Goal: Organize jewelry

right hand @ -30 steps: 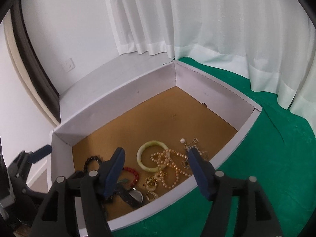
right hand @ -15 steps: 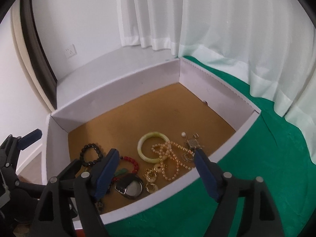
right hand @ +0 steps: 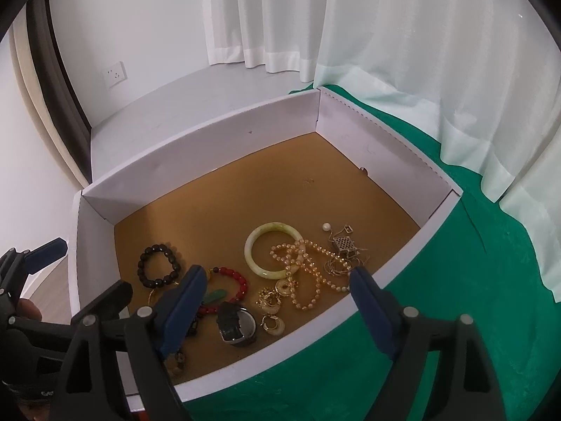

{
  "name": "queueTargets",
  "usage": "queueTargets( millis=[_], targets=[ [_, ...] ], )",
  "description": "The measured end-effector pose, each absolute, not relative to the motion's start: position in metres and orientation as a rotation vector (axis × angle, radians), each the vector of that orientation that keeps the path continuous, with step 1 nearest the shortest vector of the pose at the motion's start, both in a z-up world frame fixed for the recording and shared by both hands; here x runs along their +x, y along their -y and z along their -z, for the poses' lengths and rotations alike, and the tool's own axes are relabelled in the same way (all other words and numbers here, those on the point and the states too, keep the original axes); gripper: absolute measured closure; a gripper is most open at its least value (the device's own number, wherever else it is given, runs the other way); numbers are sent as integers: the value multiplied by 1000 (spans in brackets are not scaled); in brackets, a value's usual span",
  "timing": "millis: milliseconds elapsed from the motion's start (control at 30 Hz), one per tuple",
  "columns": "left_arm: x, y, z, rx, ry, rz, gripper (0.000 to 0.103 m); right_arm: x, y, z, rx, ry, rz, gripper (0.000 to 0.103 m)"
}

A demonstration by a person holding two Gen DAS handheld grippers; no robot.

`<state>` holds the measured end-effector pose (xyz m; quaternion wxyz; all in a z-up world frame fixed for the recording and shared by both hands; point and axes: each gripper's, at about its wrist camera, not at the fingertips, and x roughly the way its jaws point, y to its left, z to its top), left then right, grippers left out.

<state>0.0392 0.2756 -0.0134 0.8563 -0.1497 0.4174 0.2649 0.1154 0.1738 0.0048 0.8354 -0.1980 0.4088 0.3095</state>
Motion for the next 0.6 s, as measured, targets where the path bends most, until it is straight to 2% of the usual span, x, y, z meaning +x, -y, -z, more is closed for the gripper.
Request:
queueTargets(
  millis=[600],
  targets=[
    [33, -291, 18, -398, -868, -586, 1, 120, -169, -4, -416, -875, -633, 18]
  ],
)
